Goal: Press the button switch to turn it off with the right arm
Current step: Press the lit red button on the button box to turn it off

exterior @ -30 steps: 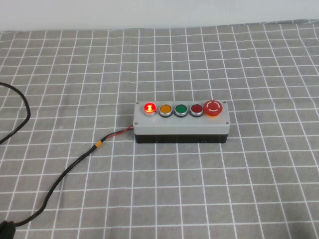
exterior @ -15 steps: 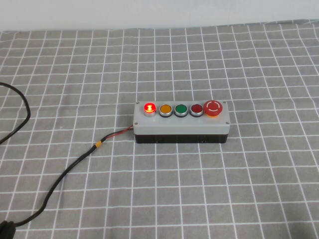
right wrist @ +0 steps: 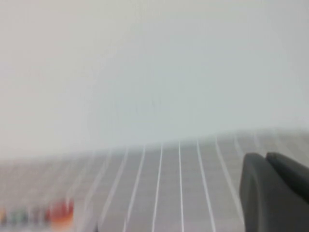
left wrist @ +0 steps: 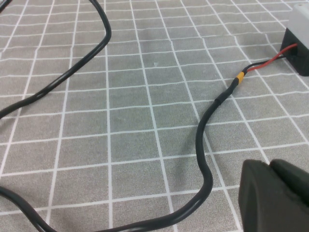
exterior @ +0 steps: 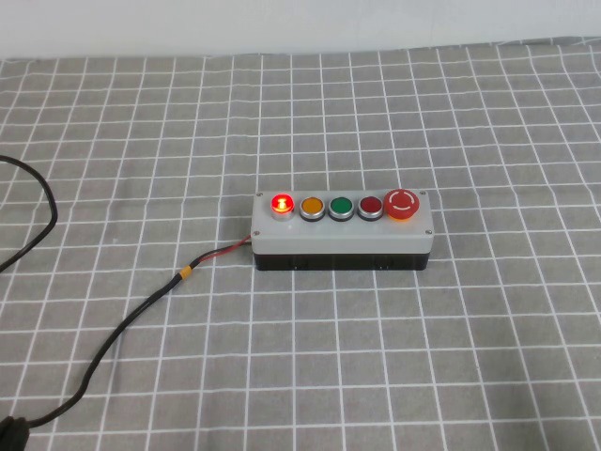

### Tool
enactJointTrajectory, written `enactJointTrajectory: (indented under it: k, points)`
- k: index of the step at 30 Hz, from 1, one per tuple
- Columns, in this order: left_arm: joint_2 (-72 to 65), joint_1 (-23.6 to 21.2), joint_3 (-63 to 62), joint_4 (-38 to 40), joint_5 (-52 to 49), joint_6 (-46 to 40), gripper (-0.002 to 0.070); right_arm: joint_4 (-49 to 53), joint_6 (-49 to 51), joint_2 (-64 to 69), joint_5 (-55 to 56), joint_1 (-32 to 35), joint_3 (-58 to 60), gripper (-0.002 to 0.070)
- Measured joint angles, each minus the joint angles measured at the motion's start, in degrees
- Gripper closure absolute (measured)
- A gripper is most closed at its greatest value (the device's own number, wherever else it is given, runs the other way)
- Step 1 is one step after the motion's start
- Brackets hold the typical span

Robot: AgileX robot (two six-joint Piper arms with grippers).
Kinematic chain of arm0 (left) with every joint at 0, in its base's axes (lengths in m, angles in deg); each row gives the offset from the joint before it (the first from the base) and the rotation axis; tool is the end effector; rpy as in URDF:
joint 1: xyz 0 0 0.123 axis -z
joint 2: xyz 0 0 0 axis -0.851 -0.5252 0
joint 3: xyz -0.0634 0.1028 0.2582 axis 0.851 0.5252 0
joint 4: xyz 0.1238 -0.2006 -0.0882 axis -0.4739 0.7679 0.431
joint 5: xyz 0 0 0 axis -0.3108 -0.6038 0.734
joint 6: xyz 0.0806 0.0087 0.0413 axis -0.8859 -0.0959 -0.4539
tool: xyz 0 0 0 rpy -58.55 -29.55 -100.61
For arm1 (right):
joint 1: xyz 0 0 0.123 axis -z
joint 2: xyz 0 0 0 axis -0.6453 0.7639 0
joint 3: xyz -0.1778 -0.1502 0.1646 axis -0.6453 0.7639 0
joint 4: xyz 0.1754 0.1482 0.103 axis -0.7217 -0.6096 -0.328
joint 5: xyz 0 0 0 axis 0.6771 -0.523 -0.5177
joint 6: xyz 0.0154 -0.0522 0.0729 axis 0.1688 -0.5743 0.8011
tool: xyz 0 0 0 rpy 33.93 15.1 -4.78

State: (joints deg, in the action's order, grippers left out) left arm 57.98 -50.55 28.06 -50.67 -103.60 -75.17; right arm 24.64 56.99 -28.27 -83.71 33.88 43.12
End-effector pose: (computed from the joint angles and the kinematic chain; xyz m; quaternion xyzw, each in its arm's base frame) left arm 0.0511 -0.0092 0.1708 0.0869 0.8034 -0.0317 0.5882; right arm 0.0551 0.0051 0.2119 0.0231 0.6520 0.1015 0.7511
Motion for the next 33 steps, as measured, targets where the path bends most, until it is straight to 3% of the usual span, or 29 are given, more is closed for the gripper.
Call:
enactJointTrajectory:
  k: [10, 13, 24, 33]
  points:
    - [0.00, 0.00, 0.00, -0.20, 0.00, 0.00, 0.0678, -0.22, 0.64, 0.00, 31.61, 0.00, 0.00, 0.0692]
    - [0.00, 0.00, 0.00, -0.46, 0.00, 0.00, 0.0678, -0.37, 3.78, 0.00, 34.57, 0.00, -1.22, 0.0692]
    - [0.00, 0.00, 0.00, -1.97, 0.00, 0.00, 0.0678, 0.04, 10.37, 1.67, 5.87, 0.00, -26.26, 0.0692]
    - [0.00, 0.00, 0.00, -2.43, 0.00, 0.00, 0.0678, 2.38, 10.37, 21.83, -23.49, 0.00, -43.45, 0.0692]
